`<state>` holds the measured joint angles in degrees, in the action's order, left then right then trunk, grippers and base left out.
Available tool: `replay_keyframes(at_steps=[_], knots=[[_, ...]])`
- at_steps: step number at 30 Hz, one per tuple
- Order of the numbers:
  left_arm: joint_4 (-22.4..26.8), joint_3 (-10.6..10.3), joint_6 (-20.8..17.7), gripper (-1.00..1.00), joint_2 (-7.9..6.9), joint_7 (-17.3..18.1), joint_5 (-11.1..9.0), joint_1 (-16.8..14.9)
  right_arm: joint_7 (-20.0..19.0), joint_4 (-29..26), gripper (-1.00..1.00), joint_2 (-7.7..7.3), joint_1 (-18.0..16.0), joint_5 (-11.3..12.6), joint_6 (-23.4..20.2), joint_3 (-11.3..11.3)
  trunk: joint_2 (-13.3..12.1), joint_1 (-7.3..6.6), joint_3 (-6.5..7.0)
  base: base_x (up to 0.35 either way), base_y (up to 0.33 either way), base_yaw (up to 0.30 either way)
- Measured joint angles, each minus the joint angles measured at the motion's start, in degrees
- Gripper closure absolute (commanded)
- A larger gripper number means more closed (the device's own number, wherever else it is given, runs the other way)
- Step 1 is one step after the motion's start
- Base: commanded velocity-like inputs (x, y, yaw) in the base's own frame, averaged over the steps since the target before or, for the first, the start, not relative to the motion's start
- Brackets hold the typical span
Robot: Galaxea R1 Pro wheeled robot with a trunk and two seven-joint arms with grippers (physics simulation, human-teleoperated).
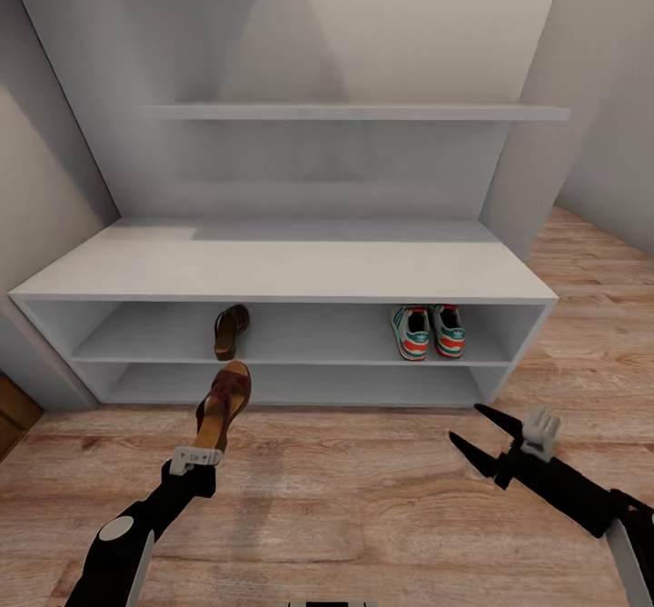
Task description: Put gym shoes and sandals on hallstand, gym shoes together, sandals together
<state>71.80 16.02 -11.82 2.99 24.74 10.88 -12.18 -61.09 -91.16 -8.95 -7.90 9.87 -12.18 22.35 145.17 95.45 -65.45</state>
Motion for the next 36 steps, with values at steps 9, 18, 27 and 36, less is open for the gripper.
replay_keyframes(at_steps=[9,18,27,36], knots=[[-0.14,0.01,-0.01,1.0,0.03,-0.02,0.03,0.02,-8.91,-0.12,-1.0,-0.36,-0.51,2.53,-1.84,6.99,0.0,0.0,0.0,0.0,0.0,0.0],[-0.24,0.02,0.0,1.0,0.03,0.01,0.01,0.07,-11.78,-0.16,-1.0,-0.55,-0.43,3.32,-2.45,10.95,0.0,0.0,0.0,0.0,0.0,0.0],[-0.46,-0.39,0.05,1.0,0.11,-0.76,-0.08,0.04,-13.06,-0.16,-1.0,-0.55,-0.3,3.52,-2.62,12.59,0.0,0.0,0.0,0.0,0.0,0.0],[-1.07,-3.16,0.06,1.0,0.66,-3.93,-0.28,-0.21,-13.38,-0.17,-1.0,-0.54,-0.21,3.48,-2.67,12.98,0.0,0.0,0.0,0.0,0.0,0.0]])
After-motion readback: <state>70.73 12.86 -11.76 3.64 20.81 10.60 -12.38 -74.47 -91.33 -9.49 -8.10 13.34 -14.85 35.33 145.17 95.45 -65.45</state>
